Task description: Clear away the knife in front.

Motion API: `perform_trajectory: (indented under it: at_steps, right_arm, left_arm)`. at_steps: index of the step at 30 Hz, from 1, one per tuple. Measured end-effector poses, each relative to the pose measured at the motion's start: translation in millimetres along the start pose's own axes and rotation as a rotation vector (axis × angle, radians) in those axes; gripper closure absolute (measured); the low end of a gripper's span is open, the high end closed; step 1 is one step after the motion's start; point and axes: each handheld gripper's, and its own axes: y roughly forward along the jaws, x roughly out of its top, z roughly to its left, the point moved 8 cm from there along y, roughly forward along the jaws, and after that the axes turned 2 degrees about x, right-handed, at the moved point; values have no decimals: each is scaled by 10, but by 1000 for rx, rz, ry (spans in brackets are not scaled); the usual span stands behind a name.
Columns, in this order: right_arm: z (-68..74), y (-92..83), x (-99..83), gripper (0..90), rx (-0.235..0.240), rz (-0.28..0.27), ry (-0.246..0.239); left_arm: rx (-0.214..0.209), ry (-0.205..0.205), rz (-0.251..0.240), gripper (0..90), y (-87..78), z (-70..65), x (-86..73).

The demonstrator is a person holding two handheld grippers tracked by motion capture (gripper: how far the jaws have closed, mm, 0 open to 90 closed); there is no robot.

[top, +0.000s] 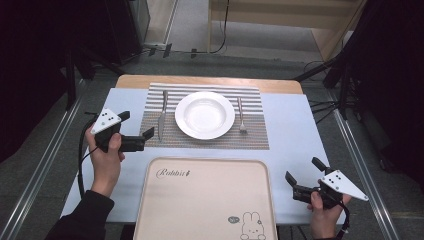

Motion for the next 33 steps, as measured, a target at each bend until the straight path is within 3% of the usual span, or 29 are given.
perform_trajectory:
  at_steps: [22, 33]
  right_arm:
    - [-4, 10, -10, 0, 6, 5, 0]
    - [-6, 15, -17, 0, 5, 11, 4]
  left_arm:
    - [-20, 12, 52, 0, 396, 48, 160]
    - [-6, -6, 90, 0, 590, 176, 197]
